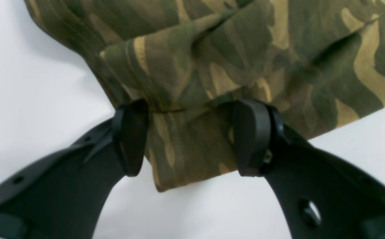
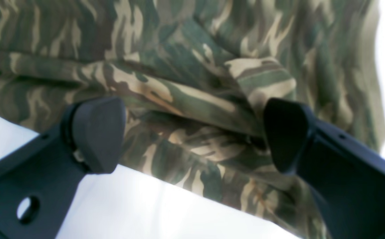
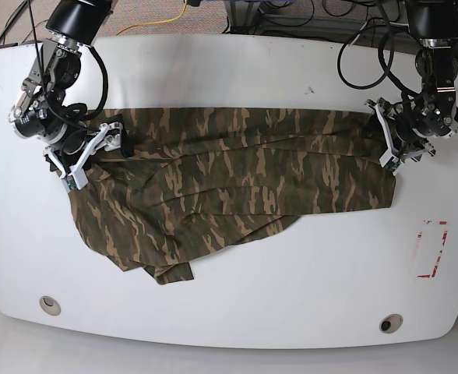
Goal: Layout the t-shirt on the table in an organized manner, then fold the t-shirt properly
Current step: 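Tug the grasped fabric with the right gripper to straighten the edge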
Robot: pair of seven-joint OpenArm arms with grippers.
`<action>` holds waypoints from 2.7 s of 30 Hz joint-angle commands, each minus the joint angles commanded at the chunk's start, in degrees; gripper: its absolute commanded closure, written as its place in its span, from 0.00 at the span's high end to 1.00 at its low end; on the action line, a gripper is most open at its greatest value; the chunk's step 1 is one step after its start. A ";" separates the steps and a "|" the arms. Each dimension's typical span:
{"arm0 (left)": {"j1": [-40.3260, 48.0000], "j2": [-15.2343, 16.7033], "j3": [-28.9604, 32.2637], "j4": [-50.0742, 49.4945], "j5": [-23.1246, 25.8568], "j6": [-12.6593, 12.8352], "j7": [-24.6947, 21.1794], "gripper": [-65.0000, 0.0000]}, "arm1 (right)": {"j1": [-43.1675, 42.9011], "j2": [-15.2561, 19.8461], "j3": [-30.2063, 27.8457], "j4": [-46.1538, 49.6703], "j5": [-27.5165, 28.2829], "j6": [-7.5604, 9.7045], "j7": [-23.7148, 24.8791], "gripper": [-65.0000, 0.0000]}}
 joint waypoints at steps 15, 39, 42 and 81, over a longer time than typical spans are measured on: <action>0.00 0.00 0.00 -0.09 0.00 0.00 0.00 0.58 | 5.01 1.05 -0.09 -9.49 -10.99 0.00 5.98 1.00; -0.09 0.00 0.00 -0.09 0.00 -0.04 0.00 0.58 | 4.84 1.05 -0.09 -13.10 -11.60 0.00 12.84 0.35; -0.09 0.00 0.00 -0.09 0.00 -0.04 0.00 0.58 | 4.84 0.97 -0.09 -13.10 -13.80 0.00 12.92 0.18; 0.00 0.00 2.37 -0.18 0.00 0.00 0.00 0.58 | 8.35 1.05 0.00 -2.11 4.31 0.00 2.20 0.05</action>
